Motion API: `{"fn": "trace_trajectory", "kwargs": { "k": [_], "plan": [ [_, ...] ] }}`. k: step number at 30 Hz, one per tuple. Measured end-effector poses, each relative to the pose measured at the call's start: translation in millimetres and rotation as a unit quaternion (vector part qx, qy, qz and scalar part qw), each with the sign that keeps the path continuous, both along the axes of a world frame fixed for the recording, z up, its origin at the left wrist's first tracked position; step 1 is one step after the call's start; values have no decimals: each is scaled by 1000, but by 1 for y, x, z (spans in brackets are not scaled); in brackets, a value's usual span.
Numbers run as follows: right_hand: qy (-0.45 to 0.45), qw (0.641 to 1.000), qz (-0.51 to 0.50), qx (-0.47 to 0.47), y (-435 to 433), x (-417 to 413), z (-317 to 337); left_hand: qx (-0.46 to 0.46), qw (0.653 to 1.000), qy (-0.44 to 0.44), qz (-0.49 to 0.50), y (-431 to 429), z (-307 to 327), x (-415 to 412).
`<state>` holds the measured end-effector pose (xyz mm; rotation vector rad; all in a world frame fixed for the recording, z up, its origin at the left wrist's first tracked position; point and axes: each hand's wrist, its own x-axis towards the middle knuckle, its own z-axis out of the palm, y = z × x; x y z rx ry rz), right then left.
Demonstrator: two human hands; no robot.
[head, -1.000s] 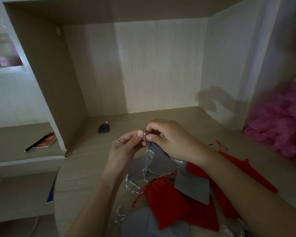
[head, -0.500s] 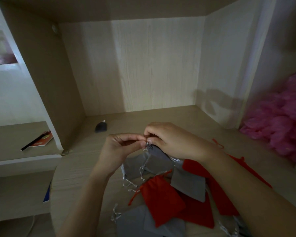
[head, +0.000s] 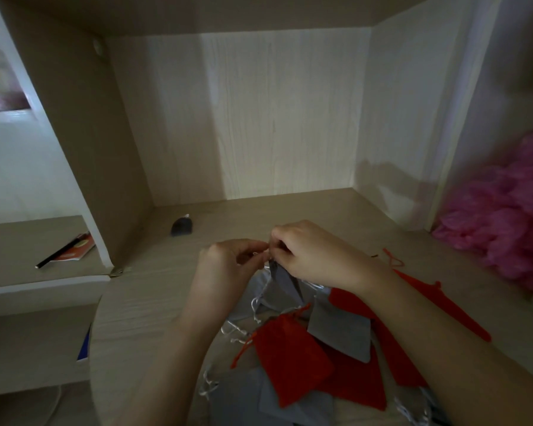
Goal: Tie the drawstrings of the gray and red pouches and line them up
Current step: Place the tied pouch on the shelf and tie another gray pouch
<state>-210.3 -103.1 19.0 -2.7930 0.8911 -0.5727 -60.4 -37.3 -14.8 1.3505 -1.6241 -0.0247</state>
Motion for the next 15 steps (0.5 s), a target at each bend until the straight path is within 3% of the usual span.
{"fn": "trace_trajectory", "kwargs": {
  "k": [5,9,11,13,15],
  "plan": [
    [21,999,-6,29,-2,3,-8,29,997,-66,17,-5,-6,0],
    [10,999,-11,43,-2,6,-11,88,994,-61,29,-8,-6,2],
    [-18,996,-8,87,-2,5,-9,141,989,36,1,-9,-5,4],
    [-52,988,7,146,-2,3,-5,204,959,183,-77,-8,-2,8],
    [-61,984,23,167,-1,2,-3,233,932,244,-134,-7,1,12]
  ]
}}
